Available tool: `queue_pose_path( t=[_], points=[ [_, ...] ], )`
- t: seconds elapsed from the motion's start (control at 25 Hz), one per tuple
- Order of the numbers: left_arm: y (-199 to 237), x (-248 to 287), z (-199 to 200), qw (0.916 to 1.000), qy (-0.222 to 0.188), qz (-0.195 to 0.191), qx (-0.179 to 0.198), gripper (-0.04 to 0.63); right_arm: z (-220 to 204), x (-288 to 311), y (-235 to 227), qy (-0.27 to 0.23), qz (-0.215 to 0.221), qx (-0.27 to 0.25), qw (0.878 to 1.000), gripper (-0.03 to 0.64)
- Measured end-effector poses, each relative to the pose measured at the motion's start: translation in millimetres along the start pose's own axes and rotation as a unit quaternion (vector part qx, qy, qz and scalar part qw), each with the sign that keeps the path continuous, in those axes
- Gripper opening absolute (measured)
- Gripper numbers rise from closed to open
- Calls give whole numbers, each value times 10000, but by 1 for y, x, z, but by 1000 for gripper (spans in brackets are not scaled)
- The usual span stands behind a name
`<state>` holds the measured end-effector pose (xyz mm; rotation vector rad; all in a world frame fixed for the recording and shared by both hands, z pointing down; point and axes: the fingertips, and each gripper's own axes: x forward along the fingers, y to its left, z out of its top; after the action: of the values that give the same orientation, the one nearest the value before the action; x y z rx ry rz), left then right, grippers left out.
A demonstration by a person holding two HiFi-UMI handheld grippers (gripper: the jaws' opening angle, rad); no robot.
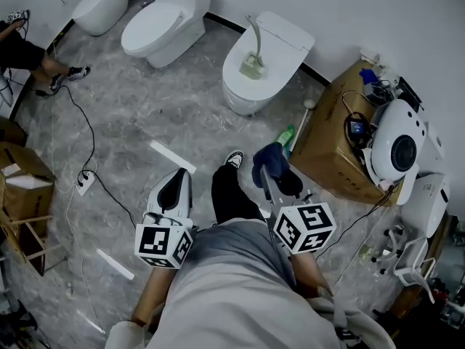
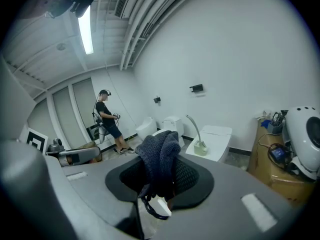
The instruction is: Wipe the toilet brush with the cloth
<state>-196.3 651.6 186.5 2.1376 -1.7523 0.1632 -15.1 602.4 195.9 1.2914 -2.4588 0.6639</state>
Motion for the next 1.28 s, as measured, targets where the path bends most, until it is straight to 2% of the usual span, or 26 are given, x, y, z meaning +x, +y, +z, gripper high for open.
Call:
queue_pose_path(
  t=[0.36, 0.6, 0.8, 1.28],
  points=[
    [21, 160, 59, 9991, 351, -139, 210, 0, 62, 120, -94, 196, -109, 490, 9985, 110],
    [30, 246, 96, 9976, 537, -296, 322, 0, 97, 177, -136, 238, -166, 764, 9967, 110],
    [29, 297, 106, 9956, 744, -441, 362, 0, 103, 200, -165, 384, -236, 905, 9949, 110],
    [28, 386, 121, 9923, 743, -967, 219, 0, 122, 226, -200, 312, -526, 1145, 9915, 110]
  ],
)
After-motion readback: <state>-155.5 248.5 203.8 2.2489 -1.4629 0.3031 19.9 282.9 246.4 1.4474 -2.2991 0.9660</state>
